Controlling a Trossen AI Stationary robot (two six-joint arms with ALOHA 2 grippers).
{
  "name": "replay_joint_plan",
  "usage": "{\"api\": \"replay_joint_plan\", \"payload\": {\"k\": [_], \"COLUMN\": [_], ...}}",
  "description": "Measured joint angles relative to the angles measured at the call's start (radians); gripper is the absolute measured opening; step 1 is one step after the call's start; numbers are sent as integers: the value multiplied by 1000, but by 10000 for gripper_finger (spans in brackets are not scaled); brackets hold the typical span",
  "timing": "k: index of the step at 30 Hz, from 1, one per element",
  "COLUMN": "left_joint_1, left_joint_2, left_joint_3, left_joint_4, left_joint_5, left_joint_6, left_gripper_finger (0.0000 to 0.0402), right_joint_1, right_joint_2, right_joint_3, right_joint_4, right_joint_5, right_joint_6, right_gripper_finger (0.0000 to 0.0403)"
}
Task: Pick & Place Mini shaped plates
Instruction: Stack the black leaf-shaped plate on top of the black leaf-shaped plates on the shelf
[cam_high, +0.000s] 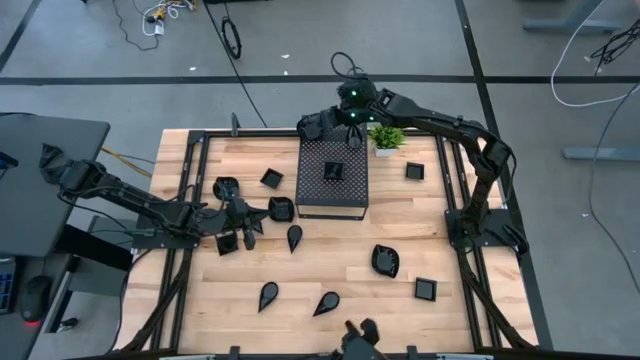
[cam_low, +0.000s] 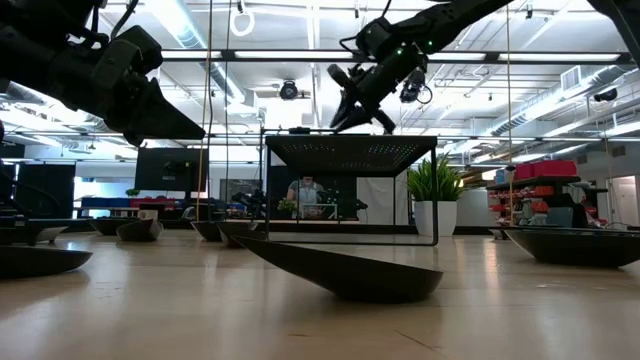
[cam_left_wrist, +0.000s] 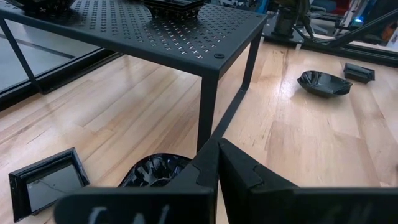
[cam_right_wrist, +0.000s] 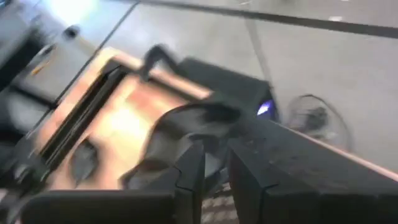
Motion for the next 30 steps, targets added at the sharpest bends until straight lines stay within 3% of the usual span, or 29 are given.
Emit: {"api": "replay_joint_plan", "payload": {"k": [3, 5, 10, 16, 24, 30], "left_joint_1": [0, 0, 0, 0, 0, 0], "left_joint_2": [0, 0, 0, 0, 0, 0], "left_joint_3": [0, 0, 0, 0, 0, 0], "left_joint_4": [0, 0, 0, 4, 2, 1], "left_joint_5": [-1, -3, -8, -10, -10, -7], "left_joint_6": [0, 0, 0, 0, 0, 0], "left_gripper_finger": [16, 16, 16, 16, 16, 16], "right_joint_1": [24, 48, 78, 53, 51, 46], "right_joint_2": [-2, 0, 12, 42, 52, 60], "right_joint_3": [0, 0, 0, 0, -1, 0], "right_joint_4": [0, -1, -13, -103, -84, -71], "right_joint_5": [-149, -164, -75, -26, 72, 80], "right_joint_6": [-53, -71, -81, -45, -47, -24], "right_gripper_finger": [50, 34, 4, 8, 6, 8]}}
